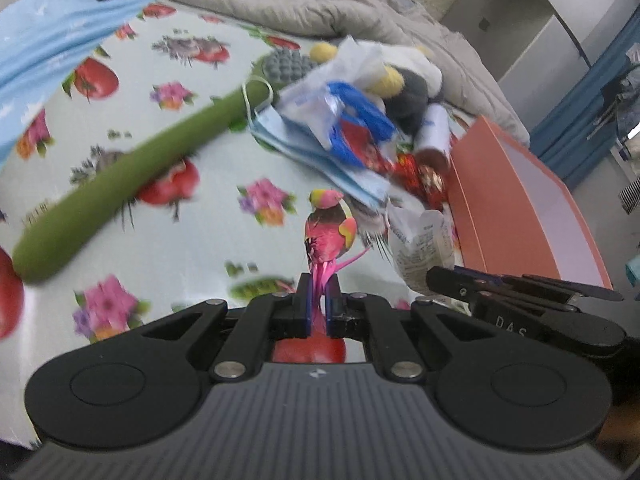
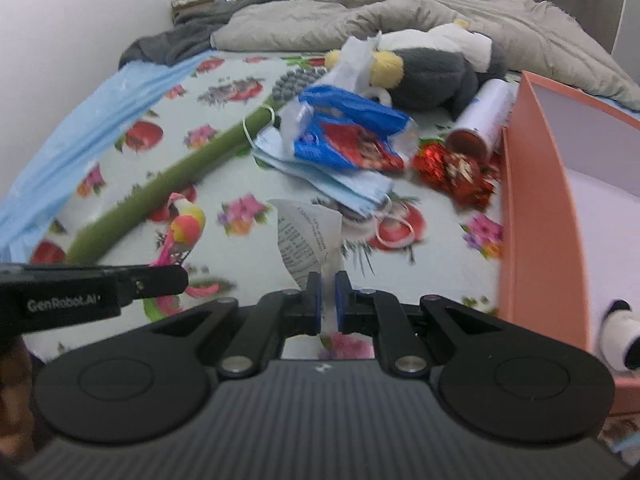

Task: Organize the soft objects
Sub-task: 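Close the right tool on the white tissue and lift it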

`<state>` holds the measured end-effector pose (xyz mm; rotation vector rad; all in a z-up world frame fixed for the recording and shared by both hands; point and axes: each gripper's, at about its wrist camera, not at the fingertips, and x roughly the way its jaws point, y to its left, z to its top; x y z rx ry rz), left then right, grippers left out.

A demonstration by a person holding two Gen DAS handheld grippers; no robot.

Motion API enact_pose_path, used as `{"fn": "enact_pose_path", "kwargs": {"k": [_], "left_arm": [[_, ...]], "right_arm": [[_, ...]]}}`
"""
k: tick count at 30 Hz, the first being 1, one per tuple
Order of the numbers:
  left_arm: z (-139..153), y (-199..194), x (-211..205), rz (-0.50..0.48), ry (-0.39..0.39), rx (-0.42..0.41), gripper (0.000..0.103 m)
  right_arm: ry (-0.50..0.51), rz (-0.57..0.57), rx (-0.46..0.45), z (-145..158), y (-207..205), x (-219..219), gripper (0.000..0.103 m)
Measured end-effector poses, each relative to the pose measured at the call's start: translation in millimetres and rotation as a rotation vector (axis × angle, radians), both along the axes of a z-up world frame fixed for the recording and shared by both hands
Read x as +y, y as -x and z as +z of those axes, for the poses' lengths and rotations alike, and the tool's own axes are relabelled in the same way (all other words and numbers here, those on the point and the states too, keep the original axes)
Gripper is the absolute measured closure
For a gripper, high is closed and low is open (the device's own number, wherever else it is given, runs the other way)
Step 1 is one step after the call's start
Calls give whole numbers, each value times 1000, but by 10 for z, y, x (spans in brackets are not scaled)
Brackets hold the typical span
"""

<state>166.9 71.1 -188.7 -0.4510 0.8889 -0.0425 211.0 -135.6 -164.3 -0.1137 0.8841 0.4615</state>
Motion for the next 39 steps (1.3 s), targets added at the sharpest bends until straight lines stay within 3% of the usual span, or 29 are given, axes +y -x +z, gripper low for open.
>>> {"fn": "enact_pose_path", "kwargs": {"k": [3,7,14,15,17,18,19,23,25,27,34,39], "left_arm": [[-94,4,-73,1,0,48,96],[-194,-10,-140,-27,-10,68,96],[-292,-80,-109,-74,-31,96,95],[-296,-89,-93,-77,-22,101,92],[-287,-96,-64,-67,-14,103,73],[-270,-86,-52,-59,-12,91,60],[-252,-75,-40,-55,-7,78,54],[-225,-83,-2,-30,16,58,51],[-226,-97,5,-15,4,52,51],[-220,-122,14,-12,-7,49,51],[-227,-185,-2,-36,-73,22,51],[-326,-238,15,-36,-81,38,51]], "right_arm": [[98,-1,-52,-63,98,-9,93],[118,-33,-47,-109,105,-100,93],[43,-24,18,-143,142,-155,90],[37,-23,29,-150,143,-156,89],[7,-13,60,-162,142,-182,85],[-9,-8,76,-164,143,-197,75],[-23,-5,86,-164,149,-218,65],[-37,5,83,-140,155,-274,57],[-39,4,78,-139,131,-290,46],[-42,6,74,-145,100,-292,41],[-102,-4,88,-259,-43,-224,41],[-102,-33,148,-483,-124,-171,41]]}}
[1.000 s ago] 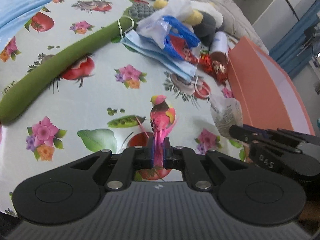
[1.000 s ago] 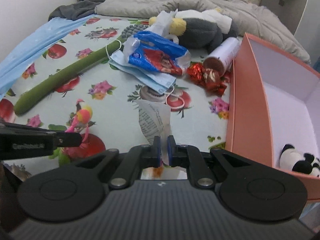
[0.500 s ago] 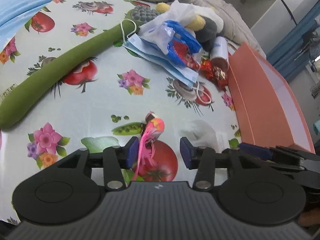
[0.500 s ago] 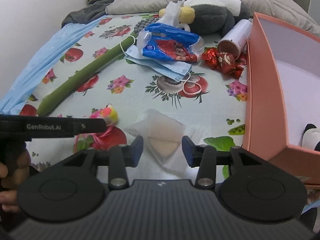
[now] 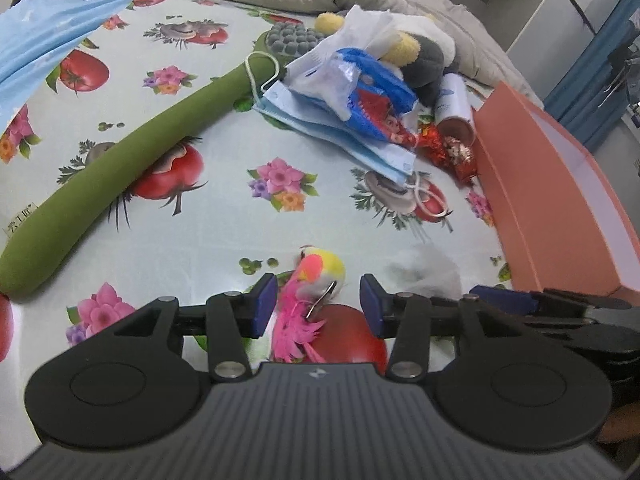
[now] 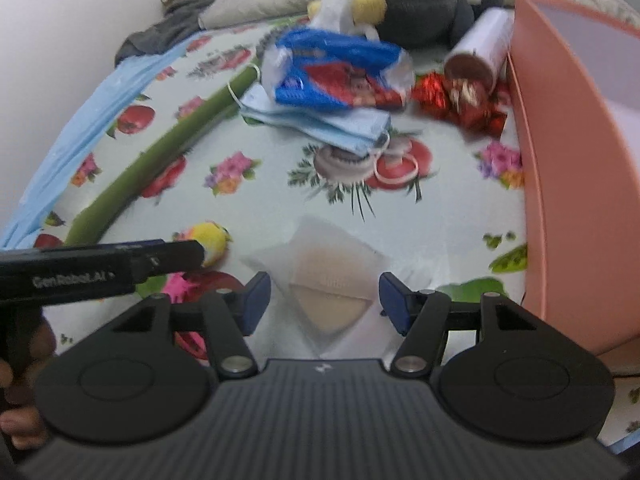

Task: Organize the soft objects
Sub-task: 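Close the right tool on the white tissue and lift it, then carry the pink bird toy with the left tool while the right tool carries the tissue over the pink box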

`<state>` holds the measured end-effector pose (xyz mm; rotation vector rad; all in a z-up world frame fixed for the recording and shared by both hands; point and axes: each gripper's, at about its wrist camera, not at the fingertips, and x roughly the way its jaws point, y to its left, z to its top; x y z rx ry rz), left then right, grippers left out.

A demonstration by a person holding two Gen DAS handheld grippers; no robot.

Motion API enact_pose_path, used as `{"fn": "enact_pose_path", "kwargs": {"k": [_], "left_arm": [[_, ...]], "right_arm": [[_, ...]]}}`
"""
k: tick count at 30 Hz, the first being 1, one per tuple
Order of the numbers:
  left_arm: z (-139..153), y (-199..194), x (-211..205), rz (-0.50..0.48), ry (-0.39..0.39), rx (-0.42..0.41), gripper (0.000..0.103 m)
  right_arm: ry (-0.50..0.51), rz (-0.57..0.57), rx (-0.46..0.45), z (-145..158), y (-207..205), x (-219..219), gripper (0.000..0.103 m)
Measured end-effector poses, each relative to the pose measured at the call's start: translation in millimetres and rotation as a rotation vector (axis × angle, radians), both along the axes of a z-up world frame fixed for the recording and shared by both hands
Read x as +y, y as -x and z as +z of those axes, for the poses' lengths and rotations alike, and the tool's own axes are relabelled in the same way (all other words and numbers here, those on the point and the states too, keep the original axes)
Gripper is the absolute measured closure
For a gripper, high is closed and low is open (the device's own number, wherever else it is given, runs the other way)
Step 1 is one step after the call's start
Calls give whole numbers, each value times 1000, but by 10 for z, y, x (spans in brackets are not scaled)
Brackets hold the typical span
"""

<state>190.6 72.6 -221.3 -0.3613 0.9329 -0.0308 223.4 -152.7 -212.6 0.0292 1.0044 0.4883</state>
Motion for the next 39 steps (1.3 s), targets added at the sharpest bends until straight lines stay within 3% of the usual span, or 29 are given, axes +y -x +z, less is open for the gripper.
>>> {"fn": "enact_pose_path", "kwargs": {"k": [3,5,8,12,14,16,25,28,39], "left_arm": [[-43,-17,10,6,-8,-1,51],[-59,-29,12,7,-14,-5,51],[-70,-44,4,10,-28,-15,52],[-103,-62,-51,-10,-49,-21,53],[-128,-56,-114,-26,-104,-30,58],[-135,-51,-146,-46,-99,-38,69],[34,11,-113,-2,-80,-52,74],[178,74,-105,11,-38,-71,75],[650,507,-209,31,-41,-141,76]], "right_arm": [[19,-9,-2,-64,14,-4,41],[27,-14,-14,-65,19,-7,49],[31,-17,-22,-63,11,-20,69],[28,-17,-27,-43,5,-22,78],[28,-18,-32,-35,15,-17,80],[28,-16,-33,-33,19,-13,81],[9,-27,-40,72,44,-64,83],[-3,-23,-44,174,85,-85,83],[-58,-31,-105,635,372,-170,83]]}}
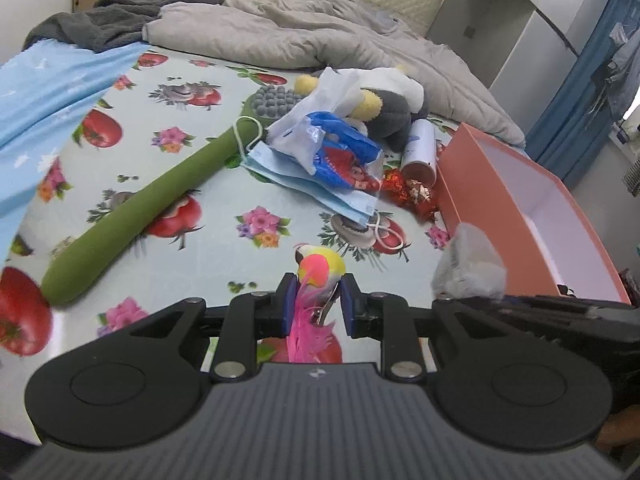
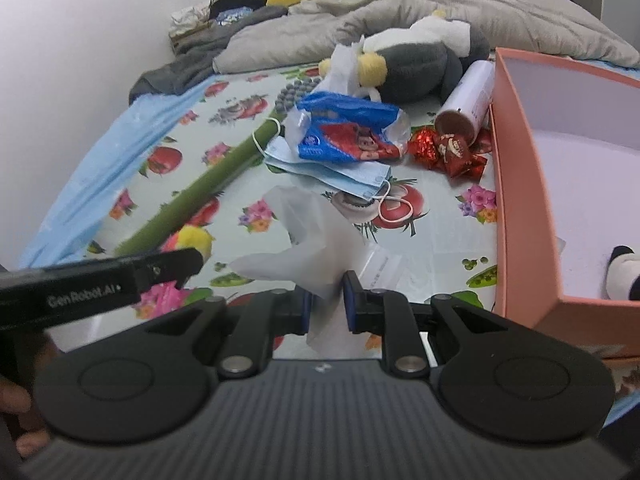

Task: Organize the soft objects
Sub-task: 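Carry the pink bird toy with the left tool while the right tool carries the tissue over the pink box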

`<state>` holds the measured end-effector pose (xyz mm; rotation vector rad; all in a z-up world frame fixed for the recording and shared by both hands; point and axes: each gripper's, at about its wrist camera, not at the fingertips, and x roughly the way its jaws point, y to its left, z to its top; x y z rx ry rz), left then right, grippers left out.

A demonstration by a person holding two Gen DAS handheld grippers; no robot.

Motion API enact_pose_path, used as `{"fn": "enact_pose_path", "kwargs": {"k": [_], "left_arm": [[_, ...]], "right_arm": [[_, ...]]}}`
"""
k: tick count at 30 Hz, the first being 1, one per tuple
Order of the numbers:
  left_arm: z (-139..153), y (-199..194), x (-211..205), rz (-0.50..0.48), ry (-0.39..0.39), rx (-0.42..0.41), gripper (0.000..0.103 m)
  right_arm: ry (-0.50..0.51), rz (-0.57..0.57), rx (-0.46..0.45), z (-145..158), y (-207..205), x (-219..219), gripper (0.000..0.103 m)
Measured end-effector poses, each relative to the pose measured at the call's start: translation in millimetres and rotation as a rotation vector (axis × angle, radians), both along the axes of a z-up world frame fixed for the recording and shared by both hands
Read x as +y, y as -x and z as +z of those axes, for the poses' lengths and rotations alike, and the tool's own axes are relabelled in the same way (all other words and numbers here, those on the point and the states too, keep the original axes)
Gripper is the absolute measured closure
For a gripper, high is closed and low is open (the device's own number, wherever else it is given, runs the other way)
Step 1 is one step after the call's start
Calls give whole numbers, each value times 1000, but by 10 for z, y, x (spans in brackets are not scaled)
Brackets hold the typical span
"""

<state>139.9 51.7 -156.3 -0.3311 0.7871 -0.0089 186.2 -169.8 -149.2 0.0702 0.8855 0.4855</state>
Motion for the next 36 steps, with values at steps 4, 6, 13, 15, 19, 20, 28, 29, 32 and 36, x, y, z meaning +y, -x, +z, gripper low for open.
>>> {"fn": "enact_pose_path", "kwargs": {"k": [4,6,13,15,19,20,28,29,32,36], "left_arm": [[116,142,4,10,9,-16,76],[207,183,-11,6,13,-34,76],[563,193,-64,-24,14,-99,76],[681,192,-87,-25,14,-120,76],[912,178,-156,-39,23,-166,76],[967,170,-169,-37,20,-176,76],[1371,14,-382,-89,38,-250,76],[1409,-19,-416,-95,46,-257,76],[1529,-201,-556,-122,91,-271,76],[1687,-503,-817,-176,107,-289,76]], "right_arm": [[-6,-6,-14,95,116,-64,83],[-11,-10,-19,135,151,-87,83],[-61,-36,-89,465,217,-202,83],[-71,-40,-112,560,225,-248,83],[-81,-64,-160,750,219,-358,83],[-82,-66,-167,790,210,-384,83],[-118,-122,-228,1106,118,-709,83],[-120,-125,-239,1149,100,-739,83],[-112,-134,-289,1296,0,-848,83],[-118,-176,-328,1485,-208,-1081,83]]}}
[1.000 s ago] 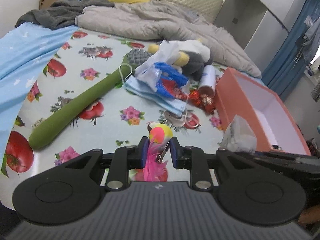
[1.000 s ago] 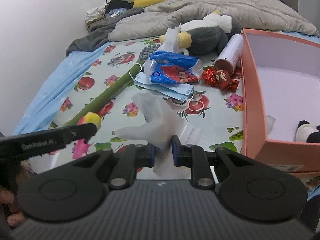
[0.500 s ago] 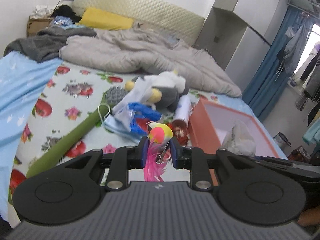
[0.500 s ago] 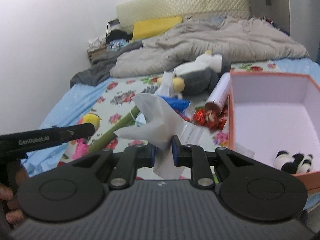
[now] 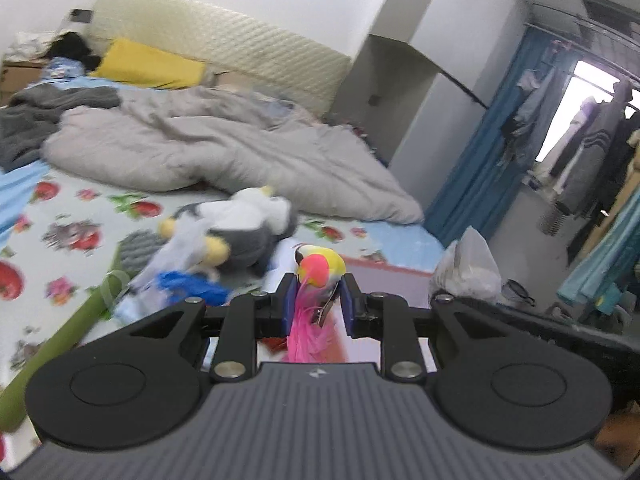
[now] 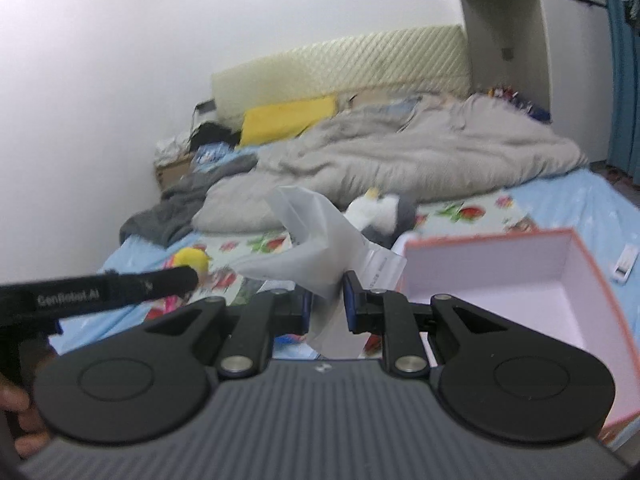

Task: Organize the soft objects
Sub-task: 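Carry the pink bird toy with the left tool while the right tool carries the tissue over the pink box, then open both tools to drop the bird toy and tissue into the box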

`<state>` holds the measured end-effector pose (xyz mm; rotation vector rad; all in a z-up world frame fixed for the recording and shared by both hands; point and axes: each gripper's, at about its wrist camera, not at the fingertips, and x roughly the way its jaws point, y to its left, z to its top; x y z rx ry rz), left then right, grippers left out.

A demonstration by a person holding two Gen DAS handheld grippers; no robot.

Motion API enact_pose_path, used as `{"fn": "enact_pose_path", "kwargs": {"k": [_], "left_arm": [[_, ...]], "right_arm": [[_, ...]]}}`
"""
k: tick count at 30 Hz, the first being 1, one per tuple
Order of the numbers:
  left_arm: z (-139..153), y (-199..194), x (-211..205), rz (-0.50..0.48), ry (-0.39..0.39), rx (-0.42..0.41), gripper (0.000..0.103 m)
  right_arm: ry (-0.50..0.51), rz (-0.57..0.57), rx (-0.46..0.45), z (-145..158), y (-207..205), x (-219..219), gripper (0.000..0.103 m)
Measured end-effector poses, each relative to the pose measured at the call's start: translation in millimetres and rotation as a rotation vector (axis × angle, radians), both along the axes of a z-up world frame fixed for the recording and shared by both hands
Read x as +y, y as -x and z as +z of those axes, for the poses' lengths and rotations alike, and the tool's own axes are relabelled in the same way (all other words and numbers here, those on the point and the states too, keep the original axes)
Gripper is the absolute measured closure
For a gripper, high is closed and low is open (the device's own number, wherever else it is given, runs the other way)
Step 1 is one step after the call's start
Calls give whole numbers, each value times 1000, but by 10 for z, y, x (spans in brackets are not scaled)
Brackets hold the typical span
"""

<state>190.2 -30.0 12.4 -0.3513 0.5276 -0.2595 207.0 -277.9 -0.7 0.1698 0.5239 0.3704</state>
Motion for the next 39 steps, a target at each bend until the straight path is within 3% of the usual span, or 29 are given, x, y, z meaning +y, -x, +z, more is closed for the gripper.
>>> {"fn": "enact_pose_path", "kwargs": {"k": [8,14,18,26,35,36,38,39], "left_arm": [[88,-671,-516,-68,13,26,76],[-175,-1155,-987,-137,-6,133,76],[-444,-1345,-1294,-170,-84,214,76],[-1042,-1554,-1628,-216,-96,377,76],[-1158,-1484,-1816,-230,-111,392,75],[-1150,-1477,-1811,-221,-111,387,74],[-1137,-1477,-1803,-209,-125,390,63],[-1123,-1467,-1793,-210,-127,382,57]], "right_arm": [[40,-76,32,122,-396,-519,83],[57,-111,192,-224,-666,-859,83],[61,-145,273,-481,-728,-1065,82],[50,-175,415,-978,-771,-1386,82],[93,-227,412,-1079,-687,-1541,81],[96,-231,412,-1079,-679,-1543,79],[85,-233,414,-1073,-682,-1554,65],[78,-233,412,-1067,-693,-1553,51]]}}
